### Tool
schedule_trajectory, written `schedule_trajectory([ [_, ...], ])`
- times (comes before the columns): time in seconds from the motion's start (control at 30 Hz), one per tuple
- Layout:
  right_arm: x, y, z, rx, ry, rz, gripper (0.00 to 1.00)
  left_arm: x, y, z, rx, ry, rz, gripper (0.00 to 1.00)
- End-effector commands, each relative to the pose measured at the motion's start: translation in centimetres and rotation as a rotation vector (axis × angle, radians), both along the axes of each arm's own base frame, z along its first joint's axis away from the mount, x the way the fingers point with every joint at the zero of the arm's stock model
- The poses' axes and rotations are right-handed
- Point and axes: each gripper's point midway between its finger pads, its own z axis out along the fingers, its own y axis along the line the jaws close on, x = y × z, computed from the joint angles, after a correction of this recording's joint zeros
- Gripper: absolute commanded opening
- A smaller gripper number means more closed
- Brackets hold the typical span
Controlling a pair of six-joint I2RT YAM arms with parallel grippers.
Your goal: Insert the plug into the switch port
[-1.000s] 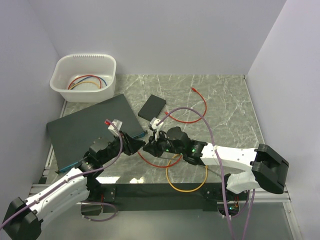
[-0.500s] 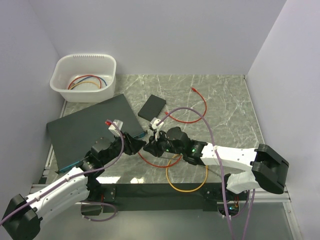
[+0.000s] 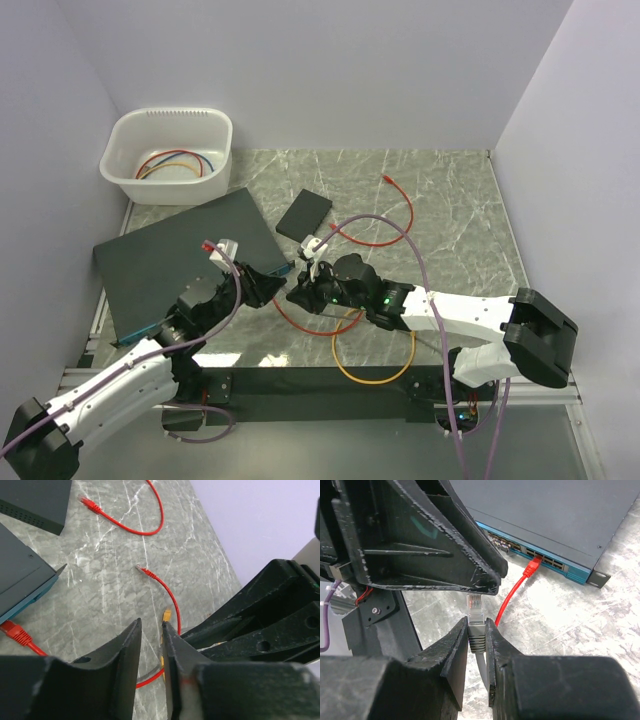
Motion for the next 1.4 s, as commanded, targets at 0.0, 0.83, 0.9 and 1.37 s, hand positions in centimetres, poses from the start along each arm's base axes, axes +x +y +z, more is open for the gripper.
schedule_trajectory([
  [0.0,0.4,1.0,1.8,0.054,-0.031,-0.001,0.0,0.3,-0.2,0.9,-0.026,-0.018,0.008,0.29],
  [0.83,1.1,1.1,1.3,0.039,-0.03,-0.037,0.0,-0.5,-0.8,-0.3,-0.016,-0.002,-0.049,0.34],
  [0.9,1.3,1.0,1.4,0.04,-0.032,-0.043,0.0,-0.5,-0.8,-0.4,-0.016,0.001,-0.049,0.34],
  [1.37,1.5,1.1,1.2,0.035,-0.029,-0.055,0.0,-0.6,-1.1,-0.9,-0.006,0.011,-0.069,0.19],
])
